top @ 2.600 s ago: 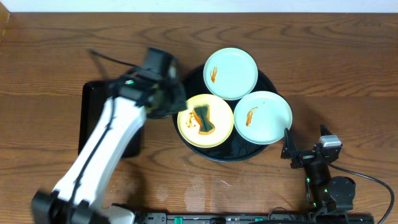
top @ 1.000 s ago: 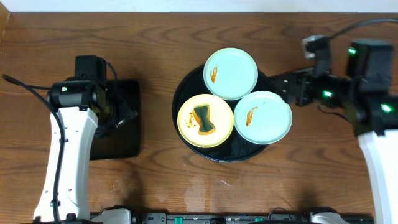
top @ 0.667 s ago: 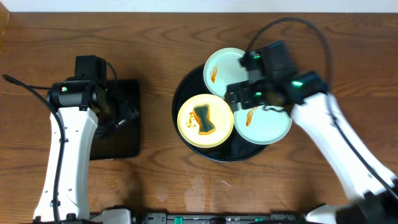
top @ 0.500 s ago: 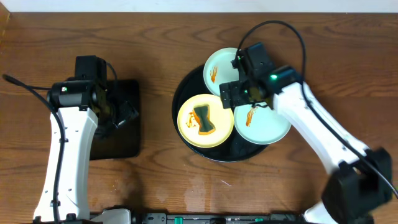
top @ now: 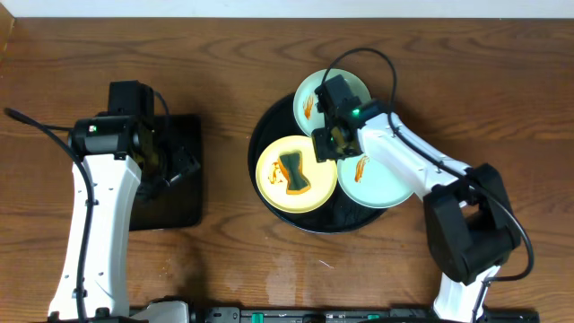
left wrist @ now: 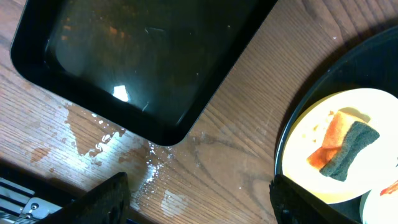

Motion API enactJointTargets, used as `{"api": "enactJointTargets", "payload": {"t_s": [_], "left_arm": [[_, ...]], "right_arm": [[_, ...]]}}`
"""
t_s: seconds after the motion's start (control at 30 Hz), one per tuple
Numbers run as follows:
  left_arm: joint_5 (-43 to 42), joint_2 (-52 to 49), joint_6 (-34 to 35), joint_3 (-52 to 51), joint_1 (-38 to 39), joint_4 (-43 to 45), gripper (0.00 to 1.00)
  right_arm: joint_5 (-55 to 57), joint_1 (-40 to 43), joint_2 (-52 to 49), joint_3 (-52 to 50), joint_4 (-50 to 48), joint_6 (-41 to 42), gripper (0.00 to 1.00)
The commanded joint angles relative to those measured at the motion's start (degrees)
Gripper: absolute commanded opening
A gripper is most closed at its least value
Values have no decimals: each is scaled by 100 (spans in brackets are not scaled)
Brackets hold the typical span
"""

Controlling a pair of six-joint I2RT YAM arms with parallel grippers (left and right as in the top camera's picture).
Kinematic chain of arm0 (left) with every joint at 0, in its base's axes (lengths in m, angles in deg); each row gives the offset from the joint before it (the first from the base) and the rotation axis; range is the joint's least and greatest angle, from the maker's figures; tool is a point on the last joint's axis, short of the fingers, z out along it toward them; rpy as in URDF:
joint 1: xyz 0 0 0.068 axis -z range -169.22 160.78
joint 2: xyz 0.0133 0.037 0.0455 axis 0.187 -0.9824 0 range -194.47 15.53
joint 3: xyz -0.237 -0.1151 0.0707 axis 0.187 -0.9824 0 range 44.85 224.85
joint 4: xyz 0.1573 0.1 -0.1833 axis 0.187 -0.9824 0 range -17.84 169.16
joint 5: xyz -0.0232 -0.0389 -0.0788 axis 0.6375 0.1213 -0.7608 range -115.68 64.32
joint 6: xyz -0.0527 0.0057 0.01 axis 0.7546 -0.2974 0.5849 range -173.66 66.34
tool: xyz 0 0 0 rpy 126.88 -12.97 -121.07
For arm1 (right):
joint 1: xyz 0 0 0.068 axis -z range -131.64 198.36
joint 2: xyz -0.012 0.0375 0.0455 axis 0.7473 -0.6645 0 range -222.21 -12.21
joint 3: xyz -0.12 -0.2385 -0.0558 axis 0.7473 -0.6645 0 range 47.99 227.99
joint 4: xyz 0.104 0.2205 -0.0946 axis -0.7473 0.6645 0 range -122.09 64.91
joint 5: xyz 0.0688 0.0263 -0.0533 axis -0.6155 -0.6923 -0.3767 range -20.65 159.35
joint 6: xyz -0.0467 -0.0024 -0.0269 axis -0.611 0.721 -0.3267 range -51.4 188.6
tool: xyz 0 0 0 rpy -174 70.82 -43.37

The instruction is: Clean dirty plates on tray and stack at the side

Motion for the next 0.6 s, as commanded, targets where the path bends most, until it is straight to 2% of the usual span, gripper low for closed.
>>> {"api": "enactJointTargets", "payload": {"t_s": [0.0, 0.27, 0.57], "left_arm": [[68, -2, -55, 15, -24, -17, 73], [68, -2, -52, 15, -24, -15, 73], [2, -2, -55, 15, -24, -15, 74]], "right_arm": [[210, -120, -52, 48, -26, -11, 57], [254, -160, -170, 31, -48, -201, 38], [402, -160, -197, -105, -116, -203, 39]]}}
